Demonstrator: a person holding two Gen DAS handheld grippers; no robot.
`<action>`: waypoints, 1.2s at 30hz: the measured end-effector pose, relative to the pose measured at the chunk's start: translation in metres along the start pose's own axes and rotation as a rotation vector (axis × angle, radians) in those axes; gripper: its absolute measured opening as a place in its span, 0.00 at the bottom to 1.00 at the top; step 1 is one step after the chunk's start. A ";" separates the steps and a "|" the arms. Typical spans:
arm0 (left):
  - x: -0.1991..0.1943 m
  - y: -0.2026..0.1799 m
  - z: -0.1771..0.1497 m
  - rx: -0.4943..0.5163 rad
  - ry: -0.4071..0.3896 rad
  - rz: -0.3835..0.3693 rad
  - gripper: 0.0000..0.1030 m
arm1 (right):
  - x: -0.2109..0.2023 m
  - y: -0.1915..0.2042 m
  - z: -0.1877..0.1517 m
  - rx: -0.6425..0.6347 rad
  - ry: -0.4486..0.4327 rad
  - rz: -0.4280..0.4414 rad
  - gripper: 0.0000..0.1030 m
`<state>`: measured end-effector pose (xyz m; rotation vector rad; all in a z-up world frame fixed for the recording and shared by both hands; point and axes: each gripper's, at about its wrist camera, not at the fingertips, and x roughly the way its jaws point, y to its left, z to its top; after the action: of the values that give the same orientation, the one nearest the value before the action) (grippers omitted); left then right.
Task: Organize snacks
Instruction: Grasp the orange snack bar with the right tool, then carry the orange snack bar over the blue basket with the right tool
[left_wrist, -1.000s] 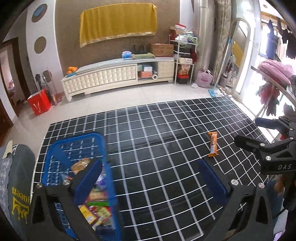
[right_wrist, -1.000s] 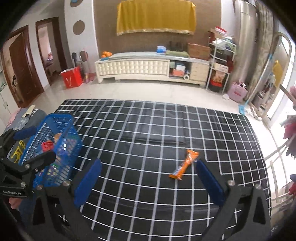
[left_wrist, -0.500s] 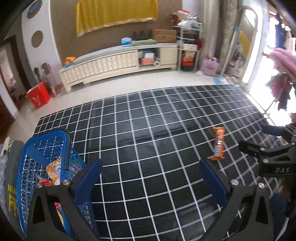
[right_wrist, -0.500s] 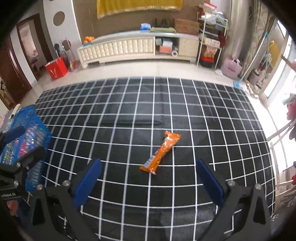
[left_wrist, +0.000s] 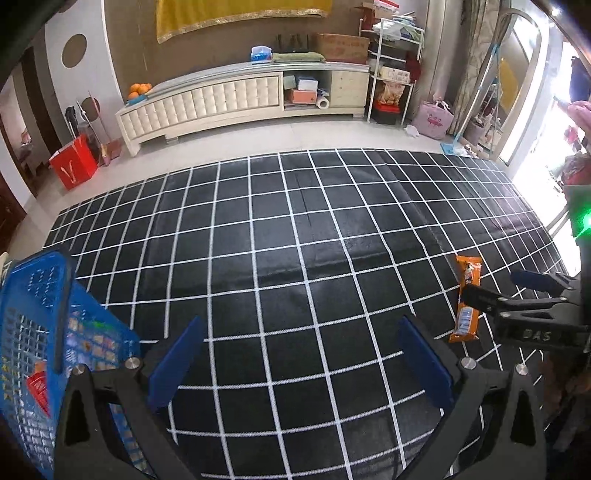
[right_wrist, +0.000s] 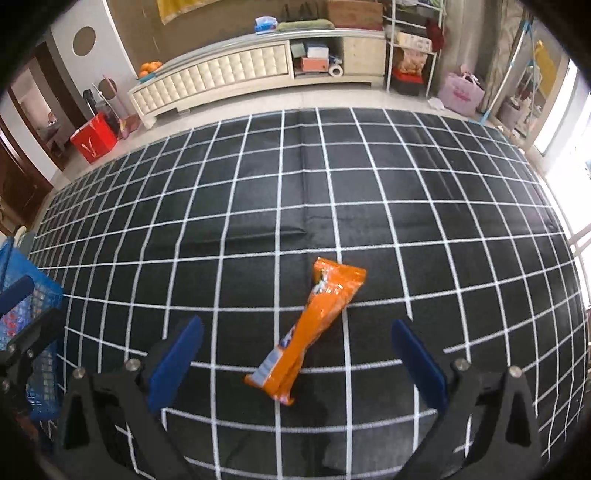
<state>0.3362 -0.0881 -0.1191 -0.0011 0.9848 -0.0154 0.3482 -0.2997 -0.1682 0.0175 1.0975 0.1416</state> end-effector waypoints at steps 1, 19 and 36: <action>0.003 -0.001 0.001 0.002 0.005 -0.001 1.00 | 0.005 0.000 0.000 -0.004 0.009 -0.002 0.96; -0.009 -0.014 0.000 0.044 -0.039 -0.067 1.00 | -0.030 0.013 -0.015 -0.091 -0.035 0.024 0.21; -0.127 0.033 -0.028 -0.027 -0.206 -0.067 1.00 | -0.157 0.080 -0.024 -0.200 -0.244 0.071 0.21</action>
<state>0.2432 -0.0532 -0.0294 -0.0590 0.7791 -0.0623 0.2477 -0.2407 -0.0330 -0.1036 0.8361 0.3044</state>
